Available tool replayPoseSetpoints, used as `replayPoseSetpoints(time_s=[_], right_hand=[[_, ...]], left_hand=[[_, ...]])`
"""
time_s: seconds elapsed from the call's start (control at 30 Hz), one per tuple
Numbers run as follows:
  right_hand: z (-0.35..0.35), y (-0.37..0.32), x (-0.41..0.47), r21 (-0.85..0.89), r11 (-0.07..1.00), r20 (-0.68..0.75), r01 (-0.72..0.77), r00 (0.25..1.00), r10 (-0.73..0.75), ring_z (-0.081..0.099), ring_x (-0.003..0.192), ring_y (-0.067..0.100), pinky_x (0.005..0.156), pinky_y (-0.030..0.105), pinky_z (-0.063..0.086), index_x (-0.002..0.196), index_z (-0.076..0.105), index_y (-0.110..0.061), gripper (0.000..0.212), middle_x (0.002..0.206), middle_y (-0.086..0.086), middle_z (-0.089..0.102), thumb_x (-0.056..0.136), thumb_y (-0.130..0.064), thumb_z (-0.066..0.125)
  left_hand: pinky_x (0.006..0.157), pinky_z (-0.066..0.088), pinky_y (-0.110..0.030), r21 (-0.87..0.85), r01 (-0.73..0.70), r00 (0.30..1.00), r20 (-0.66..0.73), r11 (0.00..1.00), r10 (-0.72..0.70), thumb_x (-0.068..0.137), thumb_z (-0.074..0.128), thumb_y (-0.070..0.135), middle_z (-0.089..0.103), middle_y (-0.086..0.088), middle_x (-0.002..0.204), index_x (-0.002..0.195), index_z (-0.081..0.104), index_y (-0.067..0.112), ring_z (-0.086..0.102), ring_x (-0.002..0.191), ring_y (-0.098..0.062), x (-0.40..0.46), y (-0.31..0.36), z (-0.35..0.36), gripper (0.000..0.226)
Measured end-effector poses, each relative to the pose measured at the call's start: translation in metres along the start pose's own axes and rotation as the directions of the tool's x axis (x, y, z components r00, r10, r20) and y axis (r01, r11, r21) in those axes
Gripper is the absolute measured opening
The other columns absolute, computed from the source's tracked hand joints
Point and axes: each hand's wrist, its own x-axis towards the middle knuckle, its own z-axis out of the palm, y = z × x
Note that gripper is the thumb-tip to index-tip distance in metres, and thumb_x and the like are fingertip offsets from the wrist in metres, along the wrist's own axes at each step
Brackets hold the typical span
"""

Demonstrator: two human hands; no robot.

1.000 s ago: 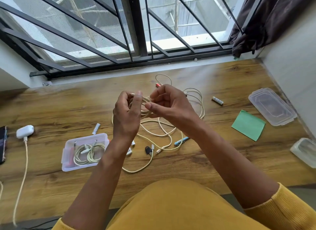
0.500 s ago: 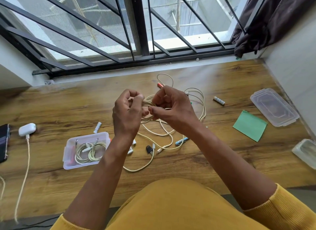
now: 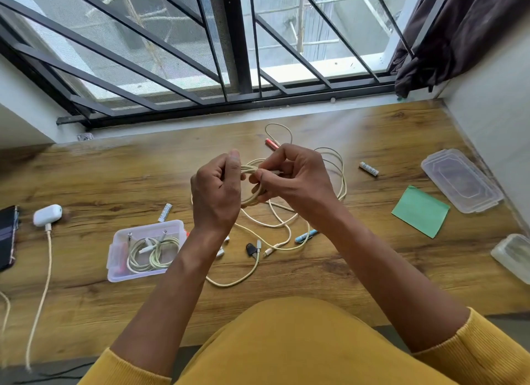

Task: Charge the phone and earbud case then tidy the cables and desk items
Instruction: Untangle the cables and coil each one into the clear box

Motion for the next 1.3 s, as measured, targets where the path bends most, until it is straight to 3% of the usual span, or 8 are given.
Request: replayPoseSetpoints(time_s=[0.13,0.33,0.57,0.7,0.83,0.93,1.07,1.3], right_hand=[[-0.003,0.001,0.001,-0.064,0.998,0.018,0.015,1.000,-0.014,0.079,0.077,0.035,0.064,0.042,0.066,0.096,0.067,0.004,0.015,0.087,0.023,0.076,0.092,-0.004,0.078],[-0.009,-0.003,0.003,-0.515,0.828,0.009,0.223,0.967,-0.255,0.073,0.089,0.008,0.067,0.035,0.062,0.096,0.075,-0.013,0.009,0.095,-0.004,0.073,0.091,-0.016,0.081],[-0.016,-0.007,0.010,-0.699,0.682,0.000,0.215,0.954,-0.301,0.057,0.105,0.023,0.078,0.047,0.056,0.102,0.080,-0.019,0.015,0.105,0.004,0.060,0.090,-0.027,0.083],[-0.014,-0.003,0.009,-0.685,0.693,0.010,0.227,0.953,-0.302,0.057,0.097,0.018,0.073,0.040,0.053,0.099,0.082,-0.023,0.010,0.097,-0.002,0.065,0.090,-0.027,0.083],[-0.014,-0.003,0.012,-0.488,0.846,0.094,0.217,0.976,-0.196,0.070,0.079,0.010,0.067,0.027,0.054,0.098,0.083,-0.014,0.006,0.087,-0.006,0.076,0.092,-0.016,0.081],[-0.015,-0.005,0.012,-0.304,0.947,0.123,0.099,0.990,-0.064,0.075,0.076,0.026,0.070,0.043,0.063,0.101,0.080,0.000,0.010,0.085,0.012,0.078,0.094,-0.007,0.077],[-0.013,-0.010,0.007,-0.066,0.997,0.157,-0.041,0.986,0.050,0.074,0.078,0.029,0.070,0.035,0.062,0.106,0.071,0.015,0.017,0.092,0.032,0.074,0.097,0.001,0.070],[-0.016,-0.017,0.006,-0.173,0.983,0.169,-0.057,0.982,0.086,0.062,0.074,0.007,0.067,0.023,0.050,0.102,0.068,0.010,0.011,0.088,0.021,0.068,0.099,-0.001,0.068]], left_hand=[[0.053,0.040,-0.048,0.040,0.005,1.000,0.000,0.999,-0.005,0.112,0.048,0.033,0.058,-0.018,0.061,0.068,0.055,0.000,0.055,0.059,-0.036,0.003,0.001,-0.001,0.055],[0.051,0.039,-0.044,0.193,-0.046,0.997,0.077,0.980,0.032,0.111,0.049,0.034,0.054,-0.008,0.054,0.062,0.051,0.009,0.052,0.052,-0.028,0.004,0.000,-0.002,0.055],[0.051,0.041,-0.026,-0.028,-0.077,0.971,0.225,0.997,0.081,0.111,0.042,0.044,0.063,0.013,0.054,0.062,0.063,0.019,0.060,0.050,-0.004,0.005,0.005,-0.002,0.058],[0.047,0.037,-0.028,-0.073,-0.147,0.953,0.258,0.986,0.161,0.110,0.047,0.046,0.060,0.006,0.053,0.063,0.063,0.031,0.056,0.046,-0.012,0.011,0.012,-0.008,0.052],[0.049,0.038,-0.046,-0.060,-0.178,0.945,0.267,0.982,0.188,0.110,0.053,0.035,0.054,-0.019,0.056,0.065,0.063,0.005,0.051,0.051,-0.036,0.012,0.011,-0.011,0.055],[0.048,0.038,-0.044,-0.041,-0.172,0.954,0.241,0.984,0.177,0.110,0.053,0.029,0.056,-0.012,0.055,0.062,0.060,0.007,0.052,0.050,-0.029,0.012,0.012,-0.012,0.052],[0.049,0.033,-0.031,0.013,-0.165,0.964,0.212,0.986,0.158,0.109,0.049,0.026,0.053,0.000,0.053,0.061,0.053,0.013,0.045,0.049,-0.011,0.010,0.011,-0.011,0.050],[0.051,0.033,-0.040,0.062,-0.181,0.956,0.245,0.982,0.161,0.108,0.047,0.025,0.050,-0.011,0.057,0.066,0.049,0.010,0.045,0.054,-0.024,0.008,0.012,-0.011,0.045]])
